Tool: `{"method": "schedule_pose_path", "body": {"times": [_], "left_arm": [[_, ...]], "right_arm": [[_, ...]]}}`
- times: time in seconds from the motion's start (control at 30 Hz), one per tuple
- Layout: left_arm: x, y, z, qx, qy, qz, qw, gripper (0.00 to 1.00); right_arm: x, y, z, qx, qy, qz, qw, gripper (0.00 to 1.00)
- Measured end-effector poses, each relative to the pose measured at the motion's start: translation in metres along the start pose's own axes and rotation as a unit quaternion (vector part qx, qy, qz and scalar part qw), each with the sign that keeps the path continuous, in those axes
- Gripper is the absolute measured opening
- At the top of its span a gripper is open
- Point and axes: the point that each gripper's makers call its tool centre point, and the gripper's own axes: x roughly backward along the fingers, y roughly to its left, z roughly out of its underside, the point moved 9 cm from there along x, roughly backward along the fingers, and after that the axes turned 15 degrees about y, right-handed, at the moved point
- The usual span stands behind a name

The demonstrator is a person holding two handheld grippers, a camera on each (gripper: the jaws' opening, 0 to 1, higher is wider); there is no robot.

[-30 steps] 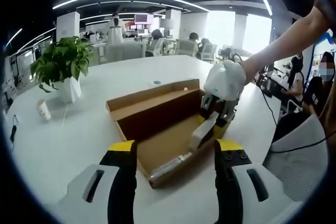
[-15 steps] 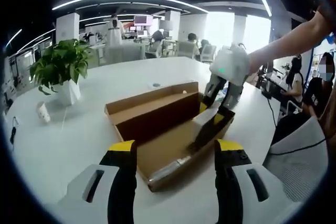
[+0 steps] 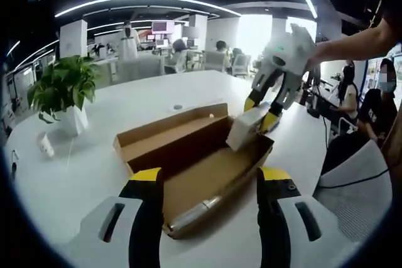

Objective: Operate the shoe box by opening the lid, removing the specified soft item, and placing it in the target area until the item is outside and the box remains undamaged.

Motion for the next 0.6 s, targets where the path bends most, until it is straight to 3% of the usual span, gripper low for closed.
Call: {"method": "schedule_pose_path", "body": {"times": [0.2, 0.6], "left_arm": [[-0.003, -0.007, -0.007, -0.008, -0.005, 0.006, 0.9999, 0.6], [-0.013, -0.017, -0.01, -0.019, 0.003, 0.02, 0.9996, 0.6]], "right_arm": [[0.019, 0.012, 0.017, -0.016, -0.01, 0.005, 0.9998, 0.17], [0.026, 0.038, 0.071, -0.065, 0.003, 0.012, 0.9978, 0.17]]}}
